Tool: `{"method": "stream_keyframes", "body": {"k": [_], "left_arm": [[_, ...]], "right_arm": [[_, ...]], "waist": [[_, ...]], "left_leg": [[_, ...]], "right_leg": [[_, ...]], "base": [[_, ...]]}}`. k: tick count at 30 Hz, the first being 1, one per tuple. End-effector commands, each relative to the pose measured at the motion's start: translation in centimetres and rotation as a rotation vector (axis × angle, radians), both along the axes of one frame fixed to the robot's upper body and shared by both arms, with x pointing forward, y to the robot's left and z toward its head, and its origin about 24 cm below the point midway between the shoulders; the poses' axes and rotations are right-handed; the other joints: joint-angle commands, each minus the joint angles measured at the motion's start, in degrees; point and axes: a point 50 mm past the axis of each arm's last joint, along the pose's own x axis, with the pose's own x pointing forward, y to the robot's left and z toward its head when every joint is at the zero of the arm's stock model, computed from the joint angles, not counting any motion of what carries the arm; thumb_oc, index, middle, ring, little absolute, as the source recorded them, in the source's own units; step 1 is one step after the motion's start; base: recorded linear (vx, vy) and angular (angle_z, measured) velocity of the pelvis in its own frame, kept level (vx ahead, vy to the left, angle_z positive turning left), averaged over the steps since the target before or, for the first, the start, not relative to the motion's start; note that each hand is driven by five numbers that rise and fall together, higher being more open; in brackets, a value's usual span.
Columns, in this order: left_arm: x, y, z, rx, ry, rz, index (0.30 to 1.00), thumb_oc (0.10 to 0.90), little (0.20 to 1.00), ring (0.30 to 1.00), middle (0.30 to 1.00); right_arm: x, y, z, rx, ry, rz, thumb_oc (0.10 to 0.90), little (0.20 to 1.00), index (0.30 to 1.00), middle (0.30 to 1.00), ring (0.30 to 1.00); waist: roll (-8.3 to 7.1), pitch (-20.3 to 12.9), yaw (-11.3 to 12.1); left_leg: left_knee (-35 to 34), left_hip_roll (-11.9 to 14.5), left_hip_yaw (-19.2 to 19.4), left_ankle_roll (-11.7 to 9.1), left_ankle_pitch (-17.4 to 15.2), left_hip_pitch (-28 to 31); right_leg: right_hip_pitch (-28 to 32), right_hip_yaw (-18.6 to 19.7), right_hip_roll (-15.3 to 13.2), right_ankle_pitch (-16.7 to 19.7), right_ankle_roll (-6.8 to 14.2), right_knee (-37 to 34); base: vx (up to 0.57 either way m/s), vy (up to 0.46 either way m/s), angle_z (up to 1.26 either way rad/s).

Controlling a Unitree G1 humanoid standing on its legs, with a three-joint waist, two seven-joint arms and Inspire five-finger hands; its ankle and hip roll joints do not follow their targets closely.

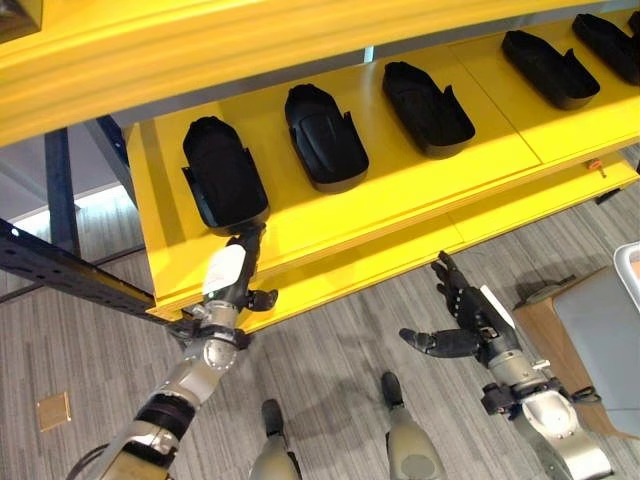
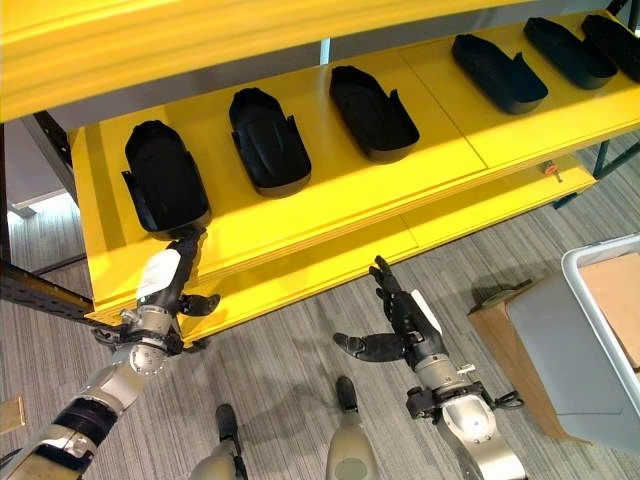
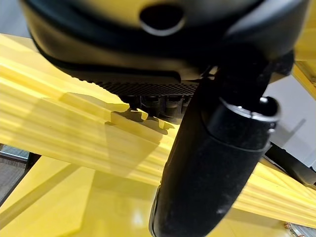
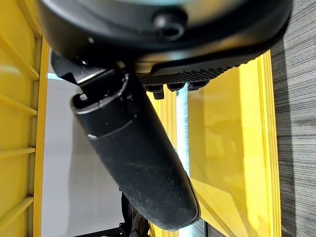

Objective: Move parts from the plastic box to the shelf.

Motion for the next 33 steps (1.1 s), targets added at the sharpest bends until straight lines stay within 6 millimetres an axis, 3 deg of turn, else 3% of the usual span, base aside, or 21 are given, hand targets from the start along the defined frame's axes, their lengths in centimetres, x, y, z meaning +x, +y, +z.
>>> {"method": "stream_keyframes", "body": {"k": [1, 24, 27, 30, 33], "left_arm": [[1.5, 1.7, 1.4, 0.011, -0.044, 0.094, 1.000, 0.900, 1.000, 1.000, 1.000], [2.0, 3.8, 3.0, 0.075, -0.075, 0.146, 1.000, 0.900, 1.000, 1.000, 1.000], [1.6, 2.1, 2.9, 0.013, -0.094, 0.075, 1.000, 0.900, 1.000, 1.000, 1.000], [-0.5, -0.2, 2.0, -0.137, -0.088, -0.053, 1.000, 0.900, 1.000, 1.000, 1.000], [-2.3, -0.8, 1.7, -0.242, -0.064, -0.119, 1.000, 0.900, 1.000, 1.000, 1.000]], "right_arm": [[0.3, 0.7, 3.7, 0.039, -0.199, 0.062, 0.900, 1.000, 1.000, 1.000, 1.000], [0.2, 0.6, 3.5, 0.028, -0.187, 0.073, 0.900, 1.000, 1.000, 1.000, 1.000], [0.3, 0.6, 3.6, 0.035, -0.192, 0.065, 0.900, 1.000, 1.000, 1.000, 1.000], [0.5, 0.5, 3.7, 0.044, -0.207, 0.043, 0.900, 1.000, 1.000, 1.000, 1.000], [0.4, 0.3, 3.8, 0.051, -0.211, 0.029, 0.900, 1.000, 1.000, 1.000, 1.000]], "waist": [[-1.91, -2.43, -0.05], [-1.80, -2.53, -0.21], [-1.80, -2.32, 0.05], [-1.67, -2.08, 0.76], [-1.61, -2.09, 1.17]], "left_leg": [[6.93, 1.18, -1.70, 0.56, -3.73, -2.90], [7.55, 1.29, -1.96, 0.47, -3.77, -3.33], [7.51, 1.15, -2.05, 0.55, -3.76, -3.29], [7.38, 1.11, -2.33, 0.72, -3.82, -3.25], [7.19, 1.06, -2.47, 0.83, -3.86, -3.01]], "right_leg": [[-1.92, -0.69, 0.41, -4.49, -1.59, 6.11], [-2.10, -0.58, 0.39, -4.43, -1.62, 6.32], [-2.05, -0.68, 0.40, -4.52, -1.70, 6.47], [-1.68, -0.98, 0.35, -4.69, -1.86, 6.48], [-1.35, -1.20, 0.33, -4.74, -1.92, 6.36]], "base": [[0.00, 0.000, 0.00], [0.00, 0.000, 0.00], [0.00, 0.000, 0.00], [0.00, 0.000, 0.00], [0.00, -0.012, 0.01]]}}
